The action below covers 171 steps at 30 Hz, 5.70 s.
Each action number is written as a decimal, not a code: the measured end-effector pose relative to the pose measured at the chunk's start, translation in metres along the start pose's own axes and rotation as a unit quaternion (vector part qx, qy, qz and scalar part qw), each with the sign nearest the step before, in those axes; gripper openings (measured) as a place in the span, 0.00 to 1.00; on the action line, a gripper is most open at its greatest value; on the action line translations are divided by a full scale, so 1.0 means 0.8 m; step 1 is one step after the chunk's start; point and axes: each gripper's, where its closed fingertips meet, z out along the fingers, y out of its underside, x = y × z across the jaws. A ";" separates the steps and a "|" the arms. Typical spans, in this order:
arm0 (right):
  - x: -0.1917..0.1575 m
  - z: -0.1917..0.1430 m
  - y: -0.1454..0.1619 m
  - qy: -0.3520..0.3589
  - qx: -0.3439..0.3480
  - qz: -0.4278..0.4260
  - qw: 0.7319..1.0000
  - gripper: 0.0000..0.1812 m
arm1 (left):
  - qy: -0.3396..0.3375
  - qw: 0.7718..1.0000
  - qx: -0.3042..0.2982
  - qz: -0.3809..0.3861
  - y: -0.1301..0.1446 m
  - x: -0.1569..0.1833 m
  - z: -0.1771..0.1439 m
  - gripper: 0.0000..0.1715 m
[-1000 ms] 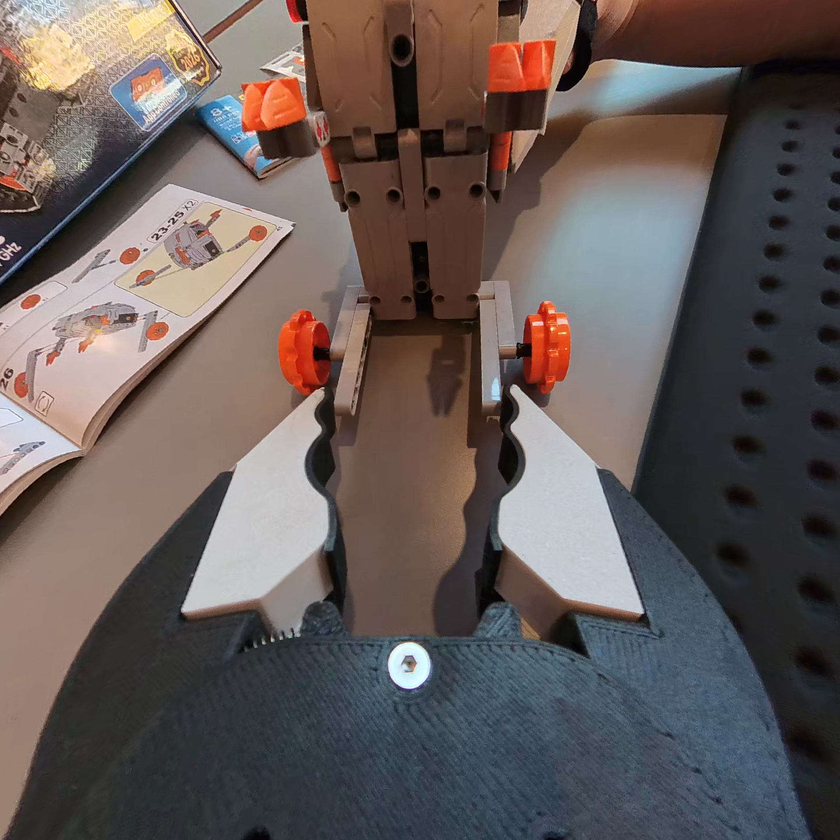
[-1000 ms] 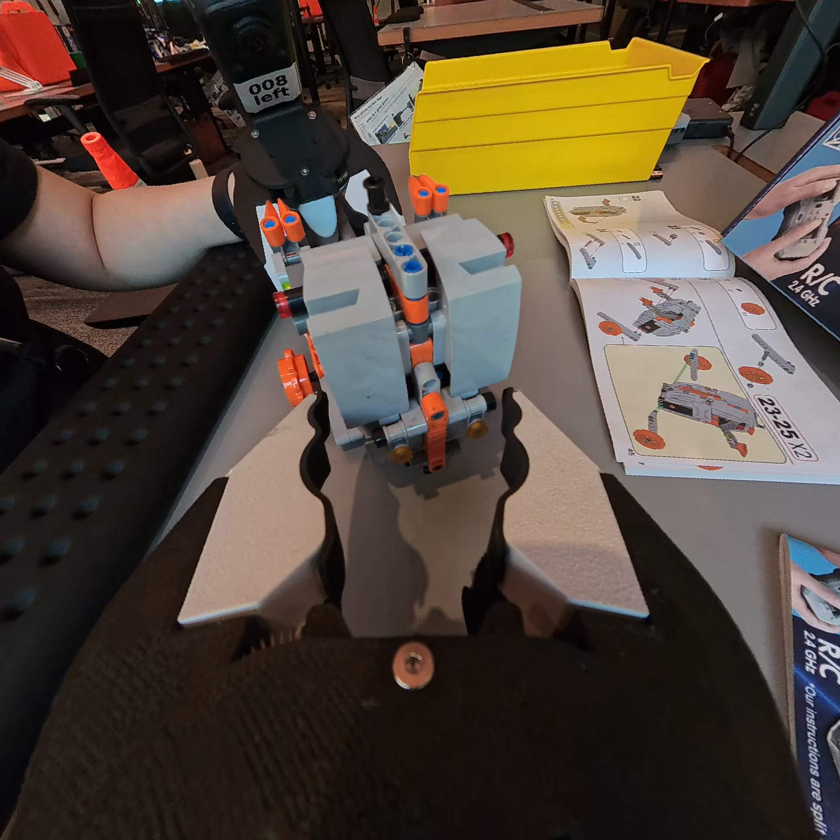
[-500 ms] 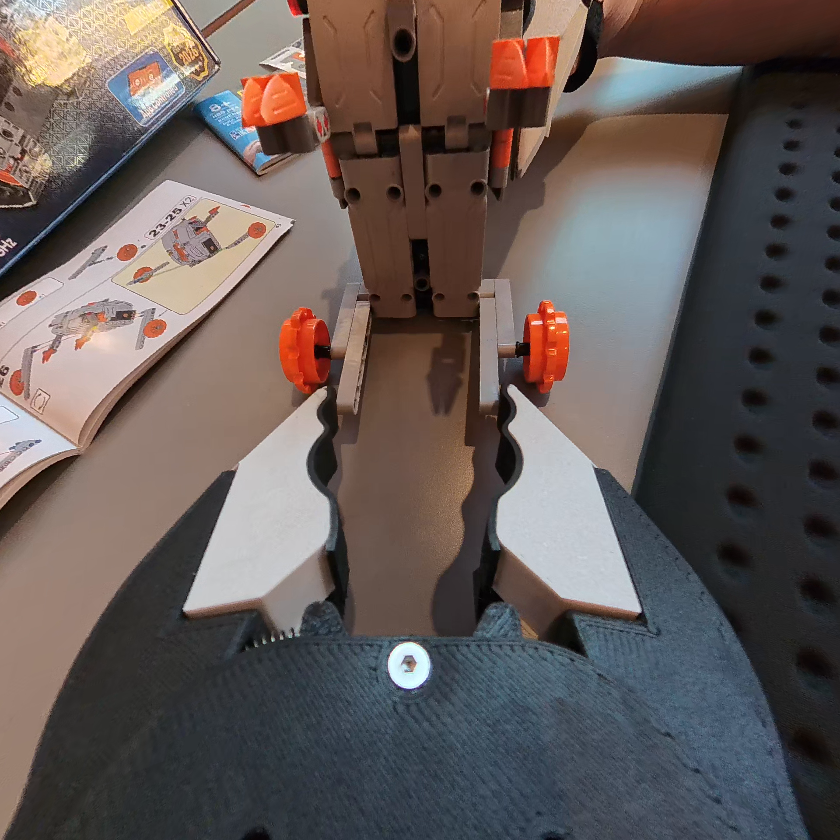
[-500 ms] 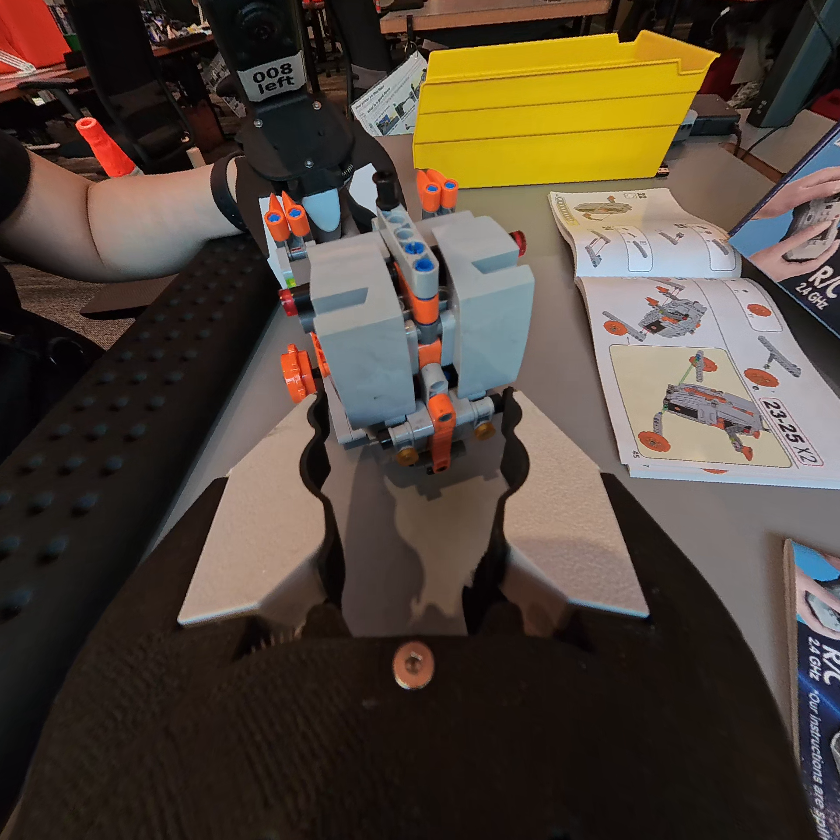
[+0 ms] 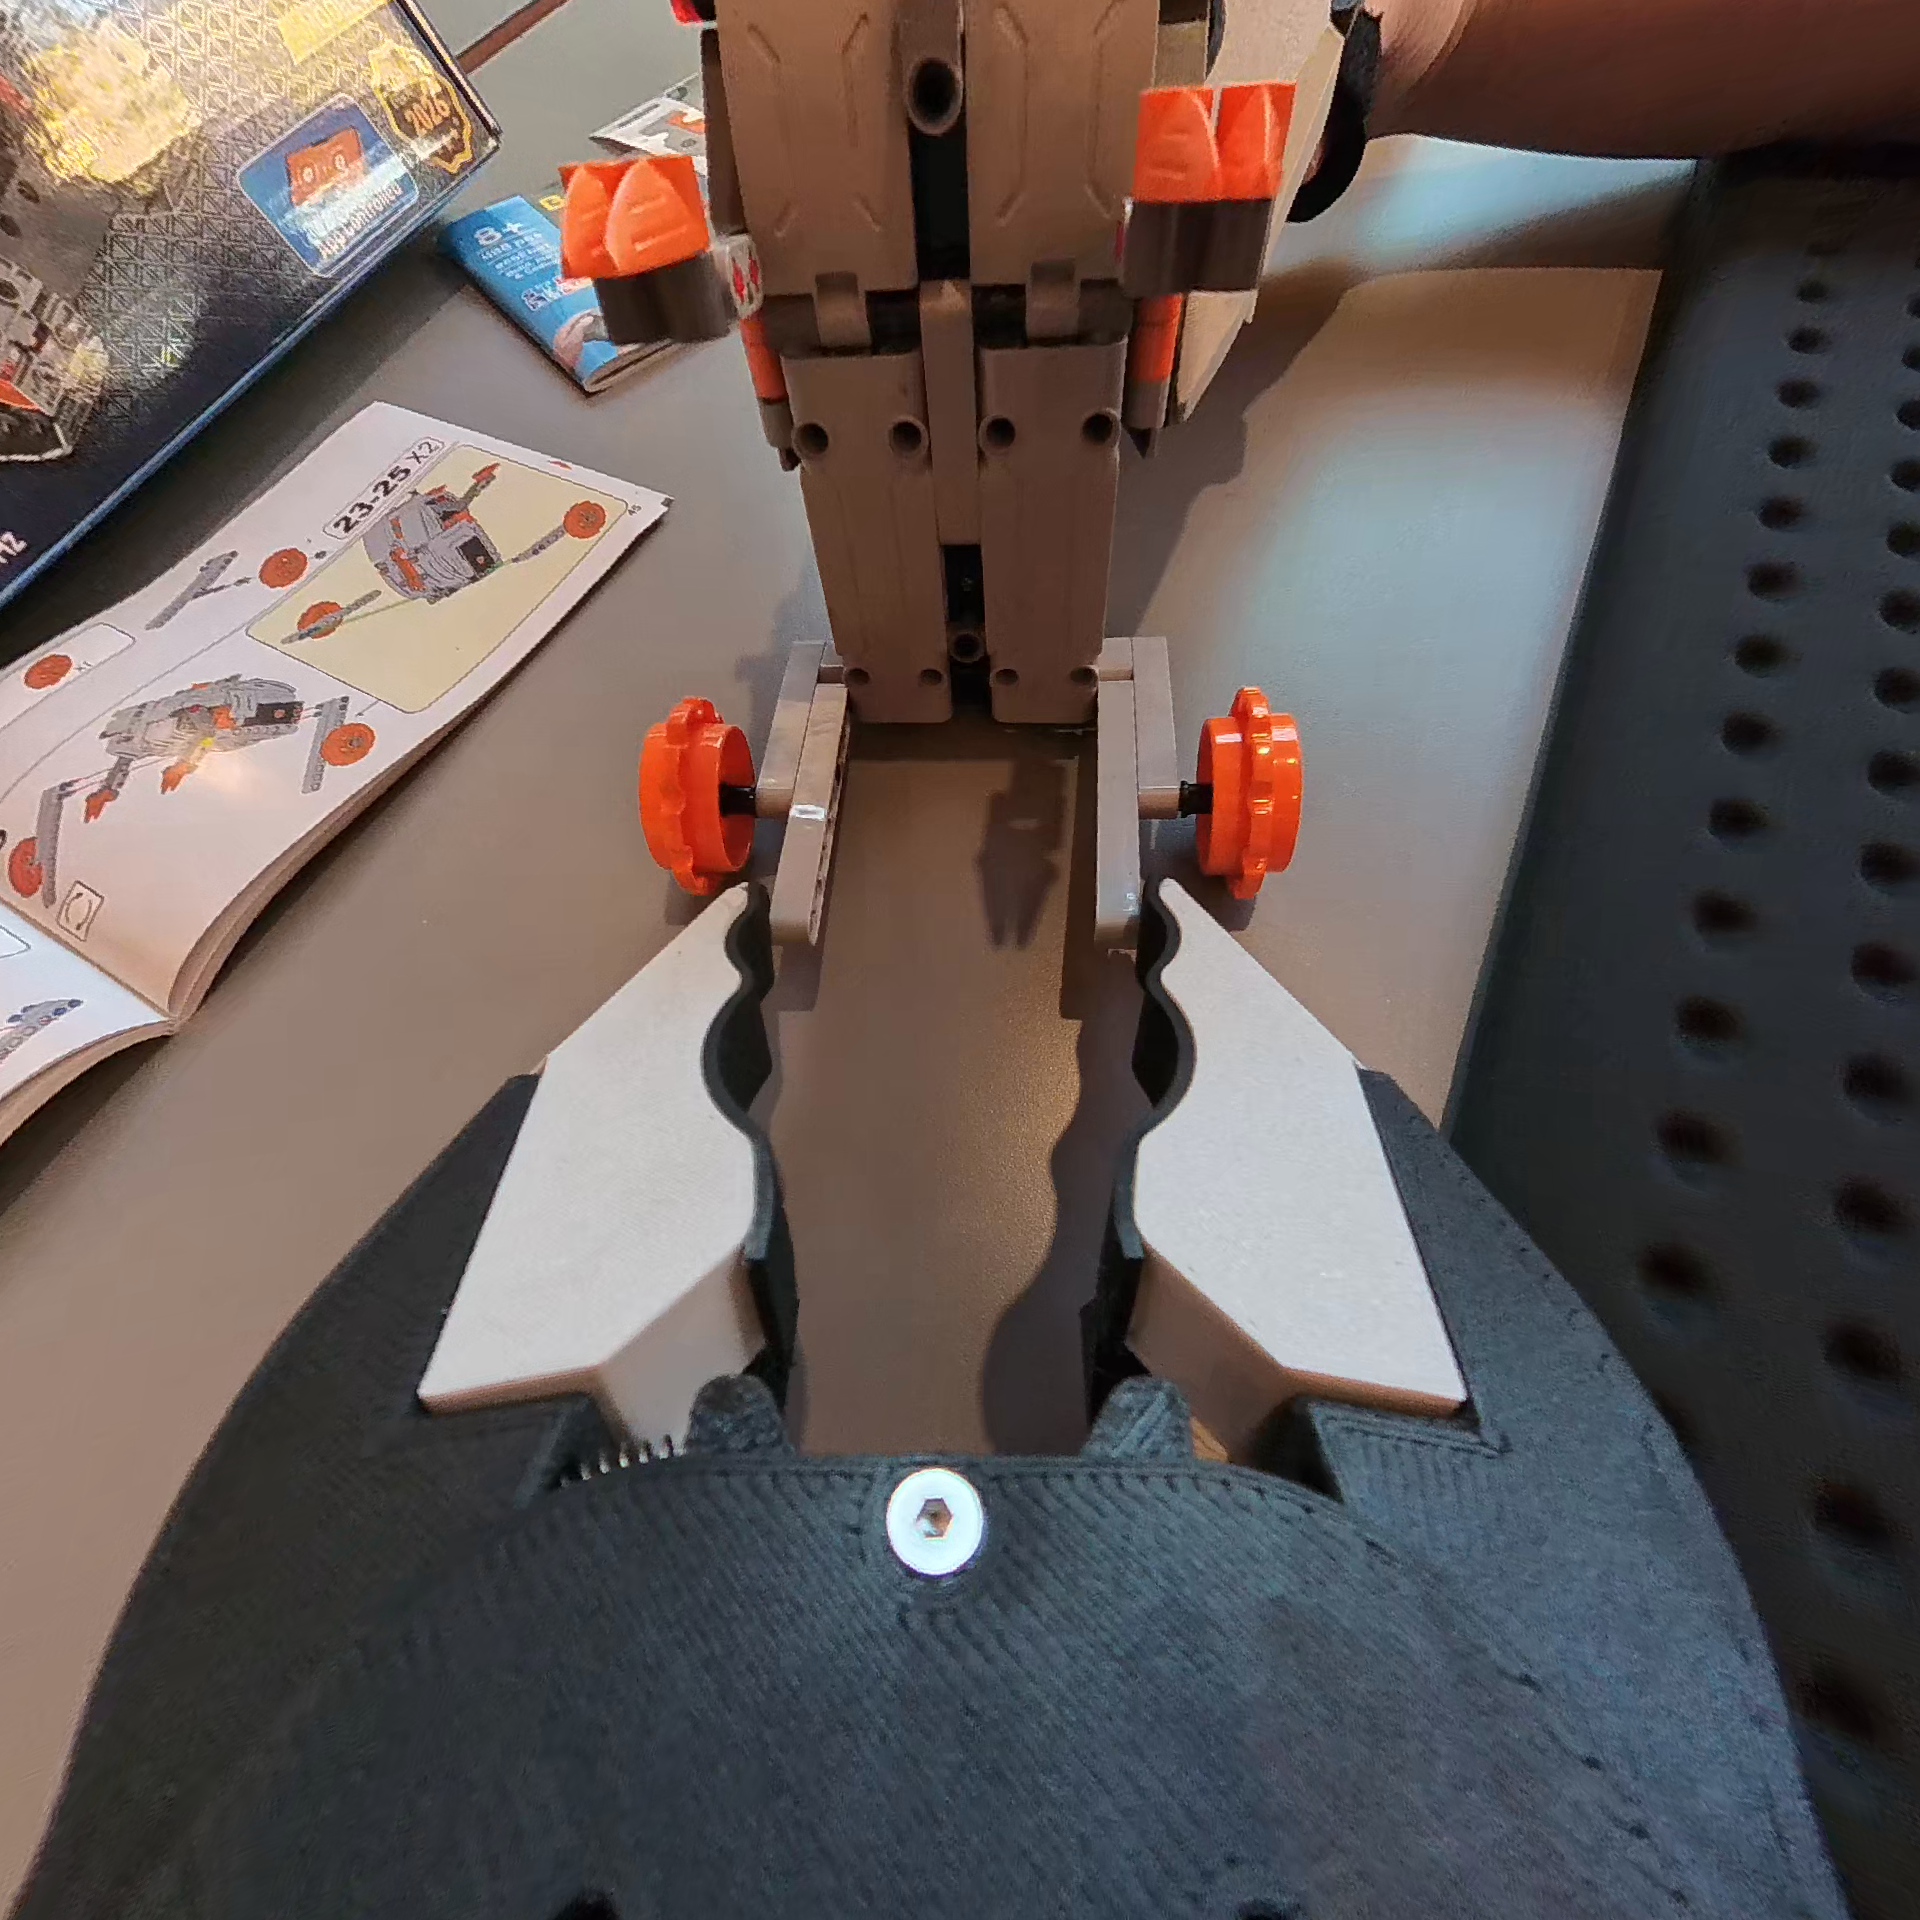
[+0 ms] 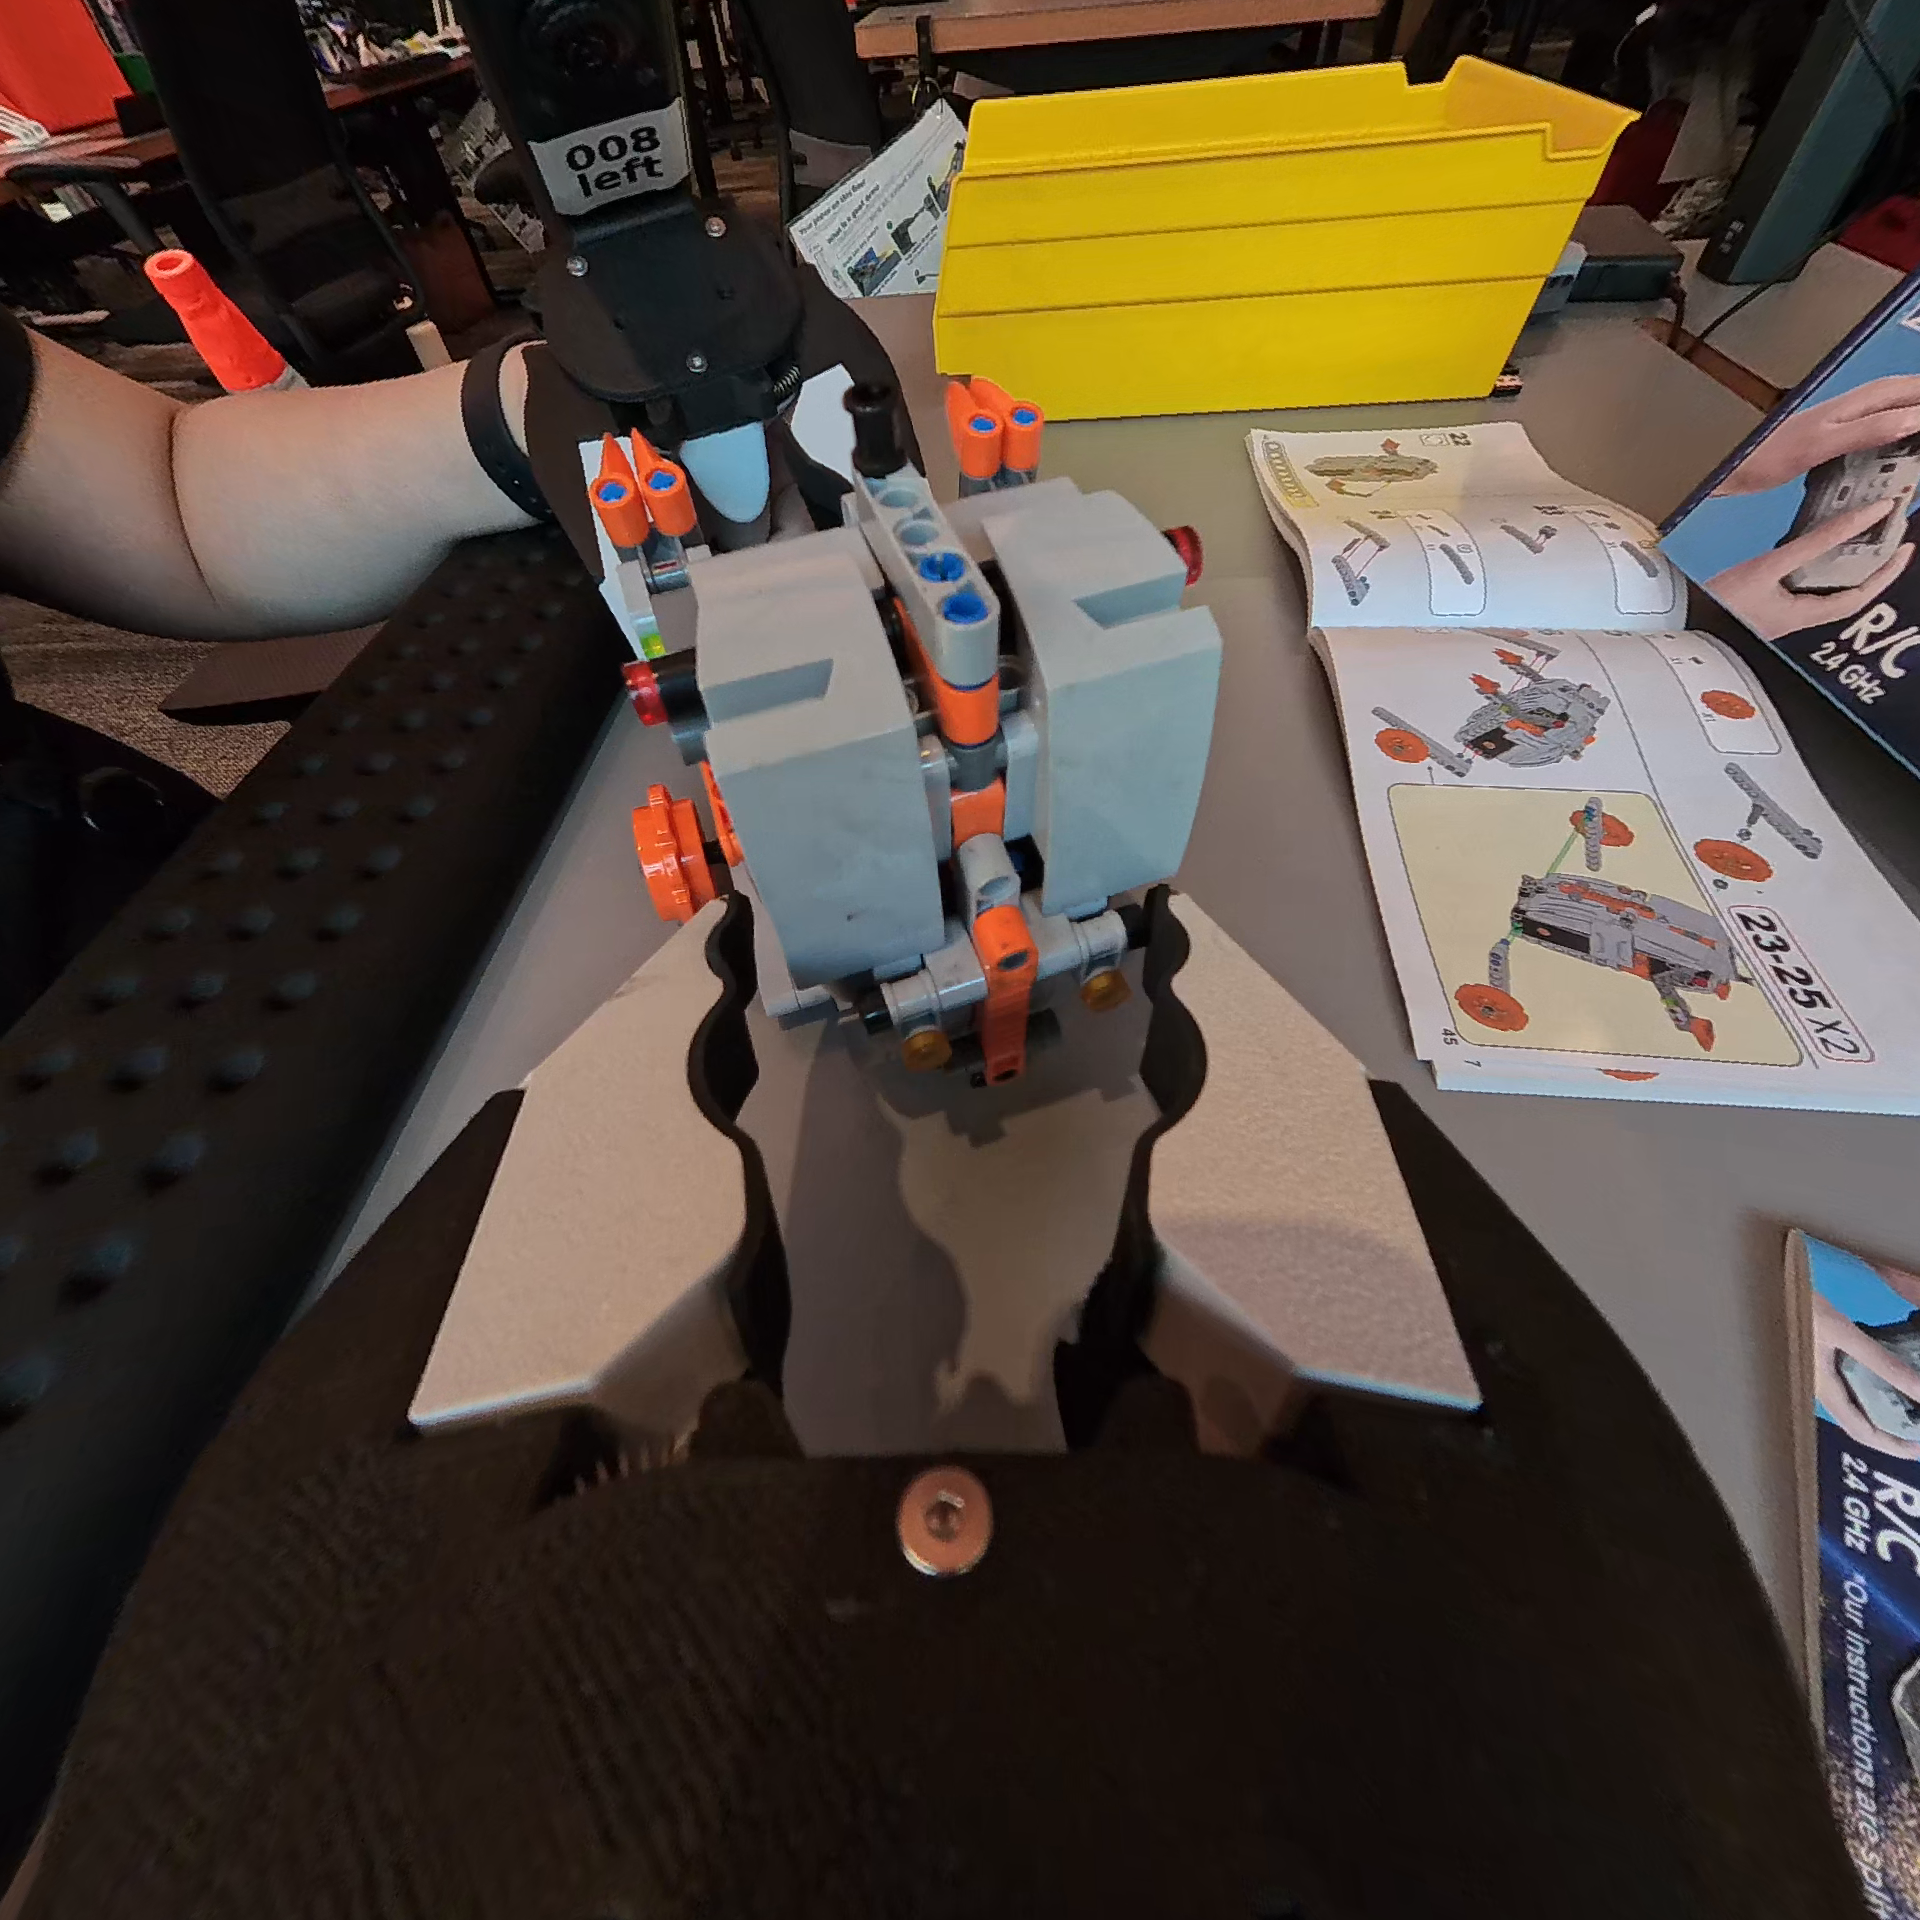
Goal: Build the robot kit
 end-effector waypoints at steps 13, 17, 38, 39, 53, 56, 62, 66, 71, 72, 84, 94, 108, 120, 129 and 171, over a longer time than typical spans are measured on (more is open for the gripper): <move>0.001 0.001 -0.003 0.002 0.006 -0.002 1.000 0.40 | 0.001 1.000 -0.004 -0.002 0.002 0.000 0.000 0.41; 0.000 0.001 -0.005 0.003 0.009 -0.005 1.000 0.40 | 0.001 1.000 -0.006 -0.003 0.003 0.000 0.000 0.41; 0.001 -0.003 -0.001 -0.003 0.005 0.000 1.000 0.39 | -0.032 0.997 0.024 -0.063 -0.006 -0.047 -0.022 0.37; 0.001 -0.003 -0.001 -0.003 0.005 0.000 1.000 0.39 | -0.041 0.998 0.004 -0.043 -0.001 -0.053 -0.015 0.39; 0.001 -0.001 0.001 -0.005 0.000 0.000 1.000 0.38 | 0.017 0.999 -0.024 0.045 -0.011 -0.057 0.040 0.27; 0.000 -0.001 0.002 -0.006 -0.002 0.000 1.000 0.38 | 0.023 0.998 -0.015 0.050 -0.015 -0.057 0.044 0.23; -0.004 0.001 0.004 -0.013 -0.010 -0.006 1.000 0.38 | 0.025 0.998 -0.023 0.056 -0.013 -0.053 0.041 0.22; -0.004 0.000 0.008 -0.006 -0.023 -0.002 1.000 0.41 | 0.010 0.999 -0.031 0.006 -0.009 -0.049 0.034 0.22; -0.014 -0.006 0.014 -0.024 -0.035 0.042 0.998 0.45 | -0.054 0.997 -0.057 -0.020 -0.001 -0.040 0.024 0.23; -0.017 -0.004 0.013 -0.031 -0.035 0.052 0.998 0.45 | -0.055 0.996 -0.068 -0.012 0.001 -0.035 0.024 0.25; -0.033 0.010 0.032 -0.052 -0.089 0.025 0.994 0.47 | 0.059 0.994 -0.071 -0.060 0.016 -0.022 0.013 0.26; -0.030 0.020 0.042 -0.053 -0.123 0.031 0.991 0.46 | 0.034 0.994 -0.076 -0.065 0.024 -0.045 0.013 0.23; -0.032 0.019 0.046 -0.039 -0.130 0.008 0.991 0.46 | -0.022 0.991 -0.056 -0.117 0.030 -0.094 0.003 0.27; -0.003 0.012 0.016 0.018 -0.047 0.029 0.998 0.47 | -0.057 0.994 -0.032 -0.087 0.031 -0.113 -0.012 0.30; -0.005 0.024 -0.006 0.033 -0.001 0.032 0.999 0.45 | -0.048 0.992 0.049 -0.105 0.000 -0.112 -0.027 0.26; -0.011 0.027 -0.008 0.008 0.006 0.048 0.999 0.37 | -0.035 0.997 -0.040 -0.059 0.035 -0.100 -0.015 0.22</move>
